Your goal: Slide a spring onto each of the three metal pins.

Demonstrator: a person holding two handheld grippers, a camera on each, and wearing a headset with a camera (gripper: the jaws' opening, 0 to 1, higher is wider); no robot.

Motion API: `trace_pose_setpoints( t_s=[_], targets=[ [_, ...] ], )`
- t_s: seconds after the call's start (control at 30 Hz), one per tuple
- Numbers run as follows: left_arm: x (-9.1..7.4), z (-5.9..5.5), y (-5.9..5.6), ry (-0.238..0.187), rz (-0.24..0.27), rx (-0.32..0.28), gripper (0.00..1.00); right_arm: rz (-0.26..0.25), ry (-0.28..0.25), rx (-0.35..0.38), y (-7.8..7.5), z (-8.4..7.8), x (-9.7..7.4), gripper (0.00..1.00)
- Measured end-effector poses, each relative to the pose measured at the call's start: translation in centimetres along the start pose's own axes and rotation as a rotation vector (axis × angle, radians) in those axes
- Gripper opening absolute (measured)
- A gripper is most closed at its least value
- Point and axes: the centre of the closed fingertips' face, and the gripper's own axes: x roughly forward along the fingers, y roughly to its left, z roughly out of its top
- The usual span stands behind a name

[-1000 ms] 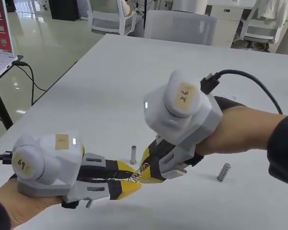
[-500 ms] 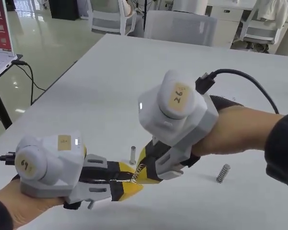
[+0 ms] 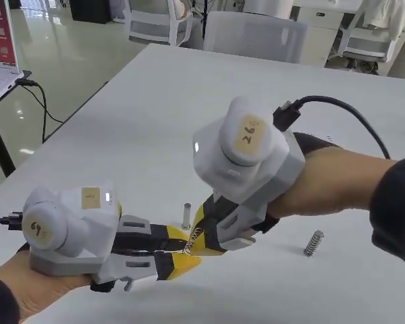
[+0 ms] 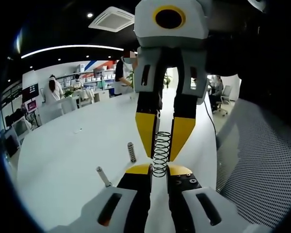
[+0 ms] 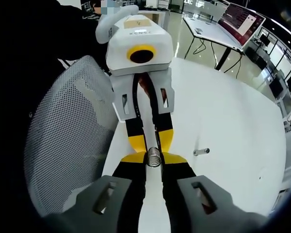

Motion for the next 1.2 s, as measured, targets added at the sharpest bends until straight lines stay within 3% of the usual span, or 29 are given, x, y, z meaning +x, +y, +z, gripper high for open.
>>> trace_pose_setpoints(
  t_s=[0.2, 0.67, 1.2],
  targets=[
    [-0.2, -0.3, 0.2, 0.005, 0.011, -0.006, 0.12, -0.007, 0.011, -0.003, -0.5, -0.1, 0.0, 0.13],
    [-1.4, -1.7, 2.1, 0.02, 0.1, -0.084, 0.43, -0.021, 0.03, 0.014, -1.6, -0.7, -0.1, 0.13],
    [-2.0, -2.4, 3.1, 0.022, 0.158, -0.122, 0.64, -0.043, 0.047, 0.032, -3.9, -1.2, -0.5, 0.13]
  ],
)
